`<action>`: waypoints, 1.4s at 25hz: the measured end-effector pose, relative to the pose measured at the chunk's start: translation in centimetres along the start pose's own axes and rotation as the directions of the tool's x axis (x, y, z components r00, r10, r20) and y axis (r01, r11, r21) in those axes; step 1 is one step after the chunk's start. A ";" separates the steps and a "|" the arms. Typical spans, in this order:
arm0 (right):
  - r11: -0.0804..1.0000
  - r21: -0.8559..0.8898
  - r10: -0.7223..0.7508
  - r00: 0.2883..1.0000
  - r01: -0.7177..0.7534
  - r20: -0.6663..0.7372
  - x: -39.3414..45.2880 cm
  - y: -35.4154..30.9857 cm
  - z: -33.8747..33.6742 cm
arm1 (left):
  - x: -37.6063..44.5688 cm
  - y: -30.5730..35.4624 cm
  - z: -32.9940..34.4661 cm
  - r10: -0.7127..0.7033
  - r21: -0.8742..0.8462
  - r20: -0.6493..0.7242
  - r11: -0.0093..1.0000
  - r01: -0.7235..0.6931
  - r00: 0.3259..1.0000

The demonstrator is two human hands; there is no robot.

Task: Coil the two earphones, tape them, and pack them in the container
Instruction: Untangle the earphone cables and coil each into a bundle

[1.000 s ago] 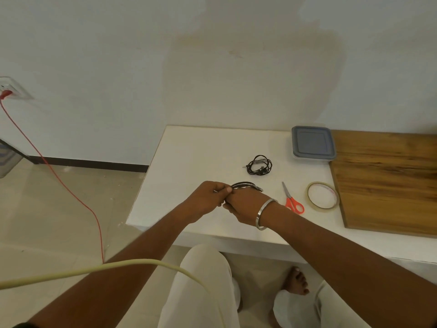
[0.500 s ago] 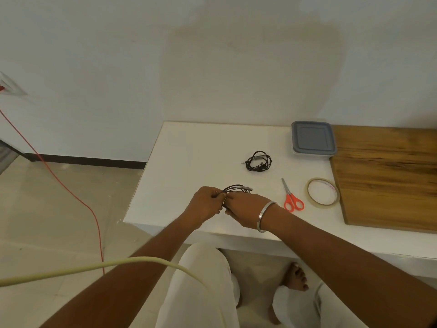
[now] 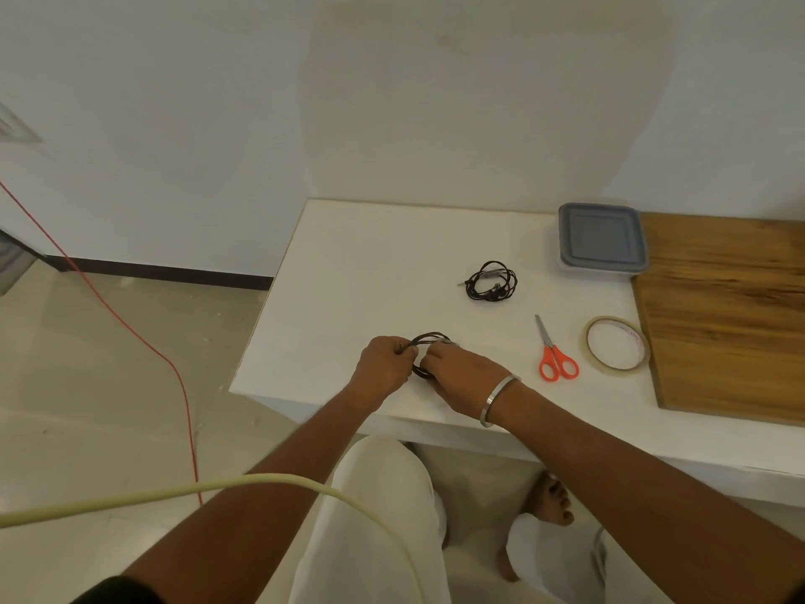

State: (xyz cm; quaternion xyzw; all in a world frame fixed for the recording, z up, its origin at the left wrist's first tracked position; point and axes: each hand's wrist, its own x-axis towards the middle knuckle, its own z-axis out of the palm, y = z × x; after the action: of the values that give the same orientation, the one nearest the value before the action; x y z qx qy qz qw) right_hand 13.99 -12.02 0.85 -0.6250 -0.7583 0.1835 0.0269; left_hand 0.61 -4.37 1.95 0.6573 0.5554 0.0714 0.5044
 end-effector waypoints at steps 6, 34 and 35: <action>0.941 0.336 0.136 0.884 0.025 -0.447 -0.3 -0.4 -1.0 | 0.2 -0.7 -1.0 0.152 0.167 0.042 0.973 -0.157 0.987; 0.824 0.555 0.204 0.974 -0.116 -0.099 0.5 1.1 -4.2 | -0.8 2.3 -3.1 0.229 -0.081 0.036 0.971 -0.225 0.973; 0.815 0.565 0.223 0.969 -0.127 -0.103 0.4 1.1 -4.1 | -0.8 2.3 -3.1 0.233 -0.078 0.032 0.970 -0.230 0.972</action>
State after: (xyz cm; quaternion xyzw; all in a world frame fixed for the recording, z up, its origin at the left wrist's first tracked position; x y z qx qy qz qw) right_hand 16.03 -10.47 4.20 -0.6704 -0.6066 0.3448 0.2524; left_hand -0.22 -2.91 5.54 0.6998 0.4615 0.1364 0.5279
